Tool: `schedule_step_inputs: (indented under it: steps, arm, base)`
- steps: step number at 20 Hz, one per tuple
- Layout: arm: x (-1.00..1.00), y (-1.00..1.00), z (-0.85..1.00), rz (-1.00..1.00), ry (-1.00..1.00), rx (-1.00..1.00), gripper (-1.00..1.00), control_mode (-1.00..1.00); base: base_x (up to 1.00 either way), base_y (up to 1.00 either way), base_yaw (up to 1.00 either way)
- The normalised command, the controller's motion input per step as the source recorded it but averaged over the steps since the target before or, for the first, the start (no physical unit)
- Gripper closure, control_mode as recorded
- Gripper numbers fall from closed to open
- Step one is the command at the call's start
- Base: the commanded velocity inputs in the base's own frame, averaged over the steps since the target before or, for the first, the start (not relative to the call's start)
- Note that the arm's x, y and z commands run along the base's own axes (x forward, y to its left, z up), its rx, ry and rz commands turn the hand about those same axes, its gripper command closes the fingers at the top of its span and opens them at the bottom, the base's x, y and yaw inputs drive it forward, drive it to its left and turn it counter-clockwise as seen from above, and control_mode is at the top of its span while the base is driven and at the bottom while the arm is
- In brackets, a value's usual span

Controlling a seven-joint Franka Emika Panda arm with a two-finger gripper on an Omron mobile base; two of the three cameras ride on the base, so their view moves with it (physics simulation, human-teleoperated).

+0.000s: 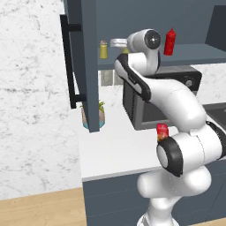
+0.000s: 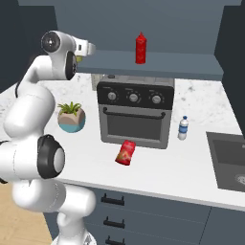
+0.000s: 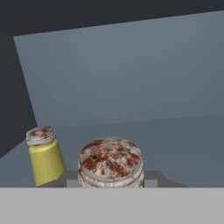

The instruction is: Put the shaker and condiment bottle from the counter next to their counterparts in the cabinet.

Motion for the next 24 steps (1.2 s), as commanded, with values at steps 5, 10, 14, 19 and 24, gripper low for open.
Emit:
schedule_step_inputs:
  steps: [5, 10, 14, 19, 24]
  arm:
    - [0.30, 0.14, 0.00, -0.04, 0.00, 0.00, 1.00, -1.00]
    - [0.32, 0.05, 0.00, -0.01, 0.00, 0.00, 1.00, -1.00]
    - [0.30, 0.00, 0.00, 0.00, 0.03, 0.00, 1.00, -1.00]
    - [0.27, 0.00, 0.00, 0.00, 0.01, 0.00, -1.00, -1.00]
    - [0.14, 0.00, 0.00, 0.00, 0.00, 0.00, -1.00, -1.00]
  base:
    - [0.00, 0.00, 0.00]
    - [0.00, 0.00, 0.00]
    - [0.00, 0.00, 0.00]
    - [0.00, 0.00, 0.00]
    - [0.00, 0.00, 0.00]
